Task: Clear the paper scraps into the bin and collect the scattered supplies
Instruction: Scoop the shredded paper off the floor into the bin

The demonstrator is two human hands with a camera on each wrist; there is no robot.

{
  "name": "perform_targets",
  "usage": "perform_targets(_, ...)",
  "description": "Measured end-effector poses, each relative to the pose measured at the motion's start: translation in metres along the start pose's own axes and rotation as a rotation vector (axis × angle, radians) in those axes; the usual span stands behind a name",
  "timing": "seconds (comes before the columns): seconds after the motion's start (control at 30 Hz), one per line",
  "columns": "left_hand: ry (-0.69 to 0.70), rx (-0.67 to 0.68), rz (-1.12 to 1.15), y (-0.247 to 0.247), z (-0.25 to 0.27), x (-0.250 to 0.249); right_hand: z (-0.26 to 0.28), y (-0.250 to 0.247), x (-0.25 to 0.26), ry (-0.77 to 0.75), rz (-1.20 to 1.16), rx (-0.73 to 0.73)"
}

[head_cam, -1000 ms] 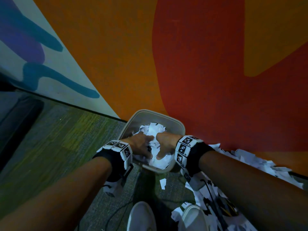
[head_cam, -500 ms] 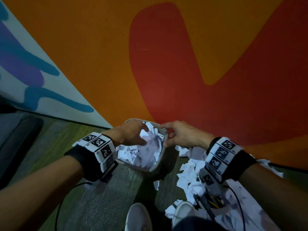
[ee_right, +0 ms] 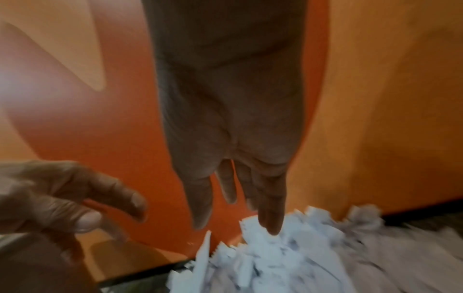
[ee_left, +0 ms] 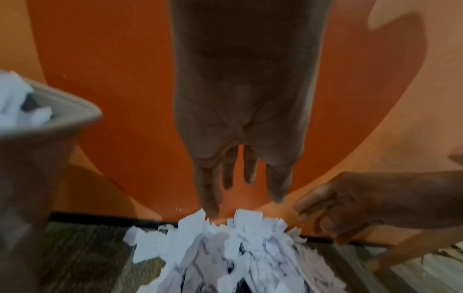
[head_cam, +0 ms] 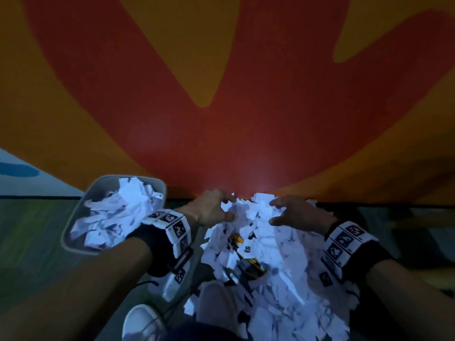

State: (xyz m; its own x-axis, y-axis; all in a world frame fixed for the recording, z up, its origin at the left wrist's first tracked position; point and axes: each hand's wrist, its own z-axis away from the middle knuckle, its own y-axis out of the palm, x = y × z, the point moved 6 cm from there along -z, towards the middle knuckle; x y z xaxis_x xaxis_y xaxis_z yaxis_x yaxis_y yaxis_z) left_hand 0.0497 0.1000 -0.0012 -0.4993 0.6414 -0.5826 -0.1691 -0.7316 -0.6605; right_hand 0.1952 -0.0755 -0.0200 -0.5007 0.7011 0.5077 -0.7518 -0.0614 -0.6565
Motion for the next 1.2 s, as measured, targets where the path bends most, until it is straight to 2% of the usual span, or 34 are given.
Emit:
perform_targets(0.17,-0.068,0.078,0.059,0.061,-0.061,0.030,-0.027,0.026,-0.077,0.156,-0.045,-0.015)
perform_targets(0.27,-0.079,0.043,0.056,0.079,-0.093,0.049,-0.046,0.037,-0.095,0.172,-0.061,-0.057)
perform_targets(0.37,-0.133,-0.068,0.051,0.089,-0.117,0.073,-0.070,0.047,-0.094,0.143,-0.103,-0.132)
perform_targets(0.43,-0.182,-0.124,0.028,0.093,-0.129,0.090,-0.090,0.056,-0.094,0.123,-0.048,-0.164)
perform_targets(0.57,-0.144,0.008,-0.080,0.114,-0.147,0.114,-0.128,0.079,-0.097,0.167,0.063,-0.145)
perform_targets(0.67,-0.140,0.019,-0.134,0.129,-0.149,0.113,-0.139,0.100,-0.086,0.230,0.129,-0.065)
perform_targets(0.73,-0.150,-0.010,-0.093,0.137,-0.146,0.103,-0.142,0.116,-0.080,0.222,0.247,-0.020)
perform_targets(0.8,-0.156,-0.068,-0.084,0.145,-0.144,0.095,-0.141,0.122,-0.071,0.188,0.413,-0.073)
perform_targets(0.9,-0.215,-0.138,-0.204,0.158,-0.150,0.094,-0.144,0.128,-0.062,0.098,0.521,-0.152)
perform_targets(1.0,-0.209,-0.208,-0.296,0.163,-0.151,0.090,-0.146,0.129,-0.061,0.036,0.430,-0.169)
perform_targets(1.07,-0.185,-0.199,-0.331,0.164,-0.151,0.092,-0.148,0.126,-0.063,0.028,0.311,-0.157)
perform_targets(1.2,-0.140,-0.153,-0.170,0.148,-0.153,0.101,-0.150,0.108,-0.062,-0.004,0.100,-0.149)
